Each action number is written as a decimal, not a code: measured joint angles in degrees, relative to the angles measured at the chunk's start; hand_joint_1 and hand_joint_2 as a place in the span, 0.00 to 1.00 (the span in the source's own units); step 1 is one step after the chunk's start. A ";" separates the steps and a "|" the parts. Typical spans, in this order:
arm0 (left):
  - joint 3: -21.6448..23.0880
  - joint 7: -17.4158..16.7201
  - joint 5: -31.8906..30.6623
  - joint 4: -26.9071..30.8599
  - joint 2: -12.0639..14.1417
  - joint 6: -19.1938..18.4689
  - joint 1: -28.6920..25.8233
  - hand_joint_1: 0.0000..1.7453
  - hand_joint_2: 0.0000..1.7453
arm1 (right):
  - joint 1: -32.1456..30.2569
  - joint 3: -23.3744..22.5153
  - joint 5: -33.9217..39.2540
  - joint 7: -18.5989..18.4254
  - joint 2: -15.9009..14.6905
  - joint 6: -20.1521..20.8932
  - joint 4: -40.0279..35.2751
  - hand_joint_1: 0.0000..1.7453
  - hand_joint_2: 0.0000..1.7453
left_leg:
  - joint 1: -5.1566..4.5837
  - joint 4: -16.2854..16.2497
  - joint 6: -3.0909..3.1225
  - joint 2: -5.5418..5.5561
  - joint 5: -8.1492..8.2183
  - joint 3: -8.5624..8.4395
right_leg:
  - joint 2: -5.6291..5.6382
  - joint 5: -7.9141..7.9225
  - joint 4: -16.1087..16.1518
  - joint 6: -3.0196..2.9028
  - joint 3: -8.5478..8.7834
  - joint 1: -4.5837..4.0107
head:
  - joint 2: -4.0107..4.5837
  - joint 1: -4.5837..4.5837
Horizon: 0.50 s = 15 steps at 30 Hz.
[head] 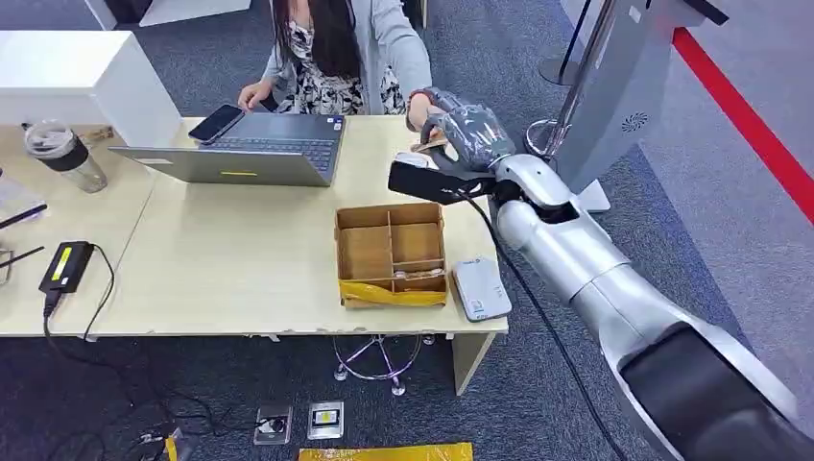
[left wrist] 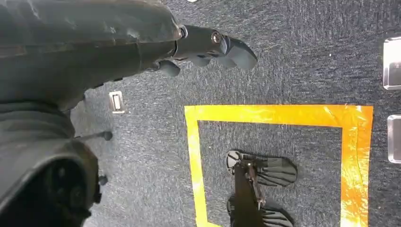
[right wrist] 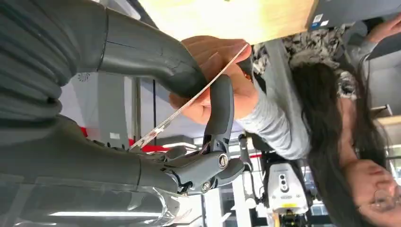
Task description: Pass the card to the sensor for recognition and then transmit it.
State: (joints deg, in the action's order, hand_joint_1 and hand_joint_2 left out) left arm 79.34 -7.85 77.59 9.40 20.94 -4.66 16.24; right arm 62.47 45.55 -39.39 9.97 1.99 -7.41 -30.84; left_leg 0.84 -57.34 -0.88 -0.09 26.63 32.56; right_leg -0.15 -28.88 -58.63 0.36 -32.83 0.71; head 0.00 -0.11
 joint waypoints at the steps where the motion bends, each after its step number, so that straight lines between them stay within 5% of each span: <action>1: 0.04 -0.13 0.02 0.00 -0.09 0.00 0.00 0.00 0.00 | 0.02 0.13 -0.02 -0.06 0.78 -0.06 0.69 1.00 1.00 | 0.00 0.00 0.00 0.00 0.00 0.00 | 0.01 0.00 0.00 0.00 -0.01 0.00 | 0.00 0.02; 2: 0.07 -0.17 0.02 0.00 -0.11 0.00 0.01 0.00 0.00 | 0.02 0.24 -0.07 -0.09 1.25 -0.07 1.09 1.00 1.00 | 0.00 0.00 0.00 0.00 0.00 0.00 | 0.01 0.00 0.00 0.00 -0.02 0.00 | 0.00 0.00; 3: 0.07 -0.17 0.02 0.00 -0.17 0.02 0.05 0.00 0.00 | 0.04 0.31 -0.18 -0.09 1.75 -0.07 1.46 0.02 1.00 | 0.00 0.00 0.00 0.00 0.00 0.00 | 0.01 0.00 0.00 0.00 -0.02 0.00 | 0.00 0.02; 4: 0.09 -0.24 0.00 0.00 -0.28 0.07 0.08 0.00 0.00 | 0.11 0.35 -0.39 -0.13 2.23 -0.07 1.92 0.02 1.00 | 0.00 0.00 0.00 0.00 0.00 0.00 | 0.01 0.00 0.01 0.00 -0.02 0.01 | 0.00 0.00; 5: 0.09 -0.37 0.00 0.00 -0.35 0.15 0.11 0.00 0.00 | 0.22 0.39 -0.70 -0.17 2.64 -0.02 2.40 0.00 0.00 | 0.00 0.00 0.00 0.00 0.00 0.00 | 0.01 0.00 0.01 0.00 -0.02 0.01 | 0.00 0.00; 15: 0.28 -0.92 -0.11 0.00 -0.83 0.28 0.34 0.00 0.00 | 0.30 0.44 -1.99 -0.33 3.32 0.37 4.33 0.00 0.00 | -0.01 -0.02 0.00 -0.01 0.00 -0.01 | 0.02 0.01 0.02 0.00 -0.01 0.01 | 0.00 0.02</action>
State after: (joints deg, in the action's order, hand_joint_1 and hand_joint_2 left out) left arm 79.62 -8.76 77.48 9.40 20.11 -4.37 16.58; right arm 62.76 45.99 -41.38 9.64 5.31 -7.04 -26.51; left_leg 0.83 -57.36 -0.88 -0.09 26.63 32.55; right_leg -0.14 -28.88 -58.61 0.37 -32.84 0.72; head 0.00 -0.09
